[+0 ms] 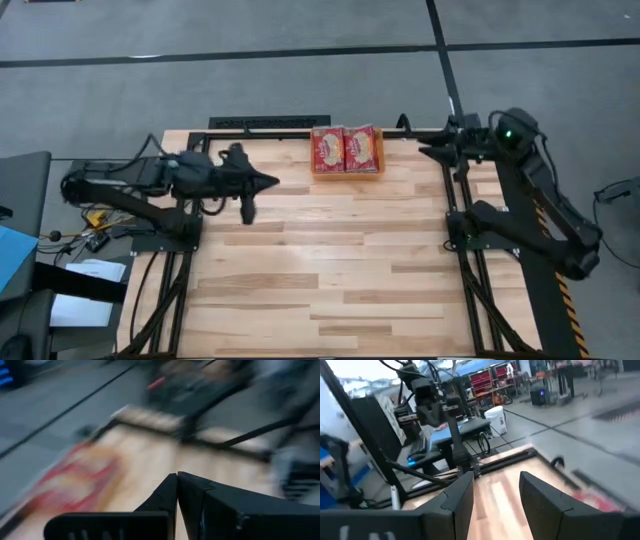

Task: Sort popcorn bags into baskets
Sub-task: Return to Home Position

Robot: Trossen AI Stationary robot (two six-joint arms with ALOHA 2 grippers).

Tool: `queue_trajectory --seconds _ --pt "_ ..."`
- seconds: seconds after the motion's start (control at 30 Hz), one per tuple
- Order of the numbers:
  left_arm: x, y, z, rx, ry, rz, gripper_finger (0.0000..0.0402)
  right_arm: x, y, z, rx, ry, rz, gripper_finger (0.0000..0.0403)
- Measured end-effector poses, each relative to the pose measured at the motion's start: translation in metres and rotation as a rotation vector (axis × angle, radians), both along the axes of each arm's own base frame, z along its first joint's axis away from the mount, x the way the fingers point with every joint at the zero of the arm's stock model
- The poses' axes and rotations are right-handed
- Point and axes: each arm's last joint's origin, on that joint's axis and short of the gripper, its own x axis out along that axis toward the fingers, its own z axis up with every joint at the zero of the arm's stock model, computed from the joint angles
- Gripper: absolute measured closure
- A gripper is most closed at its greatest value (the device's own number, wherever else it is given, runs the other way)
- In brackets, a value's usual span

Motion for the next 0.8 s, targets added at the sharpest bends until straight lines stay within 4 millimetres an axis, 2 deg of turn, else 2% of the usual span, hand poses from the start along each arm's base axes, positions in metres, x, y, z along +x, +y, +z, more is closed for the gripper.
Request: queue_trajectory --seconds 0.1,0.2,0.37,0.47,0.57,0.8 --pt "-0.014 0.021 -0.022 -0.057 -0.153 -0.132 0.0401 -0.005 0.007 -0.029 0.101 0.003 -0.003 0.0224" --pt "-0.036 0.036 -0.059 -0.146 -0.234 -0.105 0.0401 -0.011 0.018 -0.057 0.201 -0.043 0.016 0.0225" --pt "-0.061 0.039 -0.116 -0.282 -0.39 -0.125 0.0401 -0.013 0.038 -0.096 0.352 -0.245 0.146 0.0219" --pt "-0.07 0.038 -0.139 -0.355 -0.444 -0.116 0.0401 -0.012 0.05 -0.115 0.393 -0.448 0.185 0.0216" --pt "-0.076 0.037 -0.153 -0.384 -0.451 -0.095 0.0401 -0.009 0.062 -0.128 0.401 -0.539 0.192 0.0217" --pt "-0.077 0.04 -0.173 -0.372 -0.404 -0.041 0.0401 0.005 0.083 -0.146 0.349 -0.409 -0.022 0.0228"
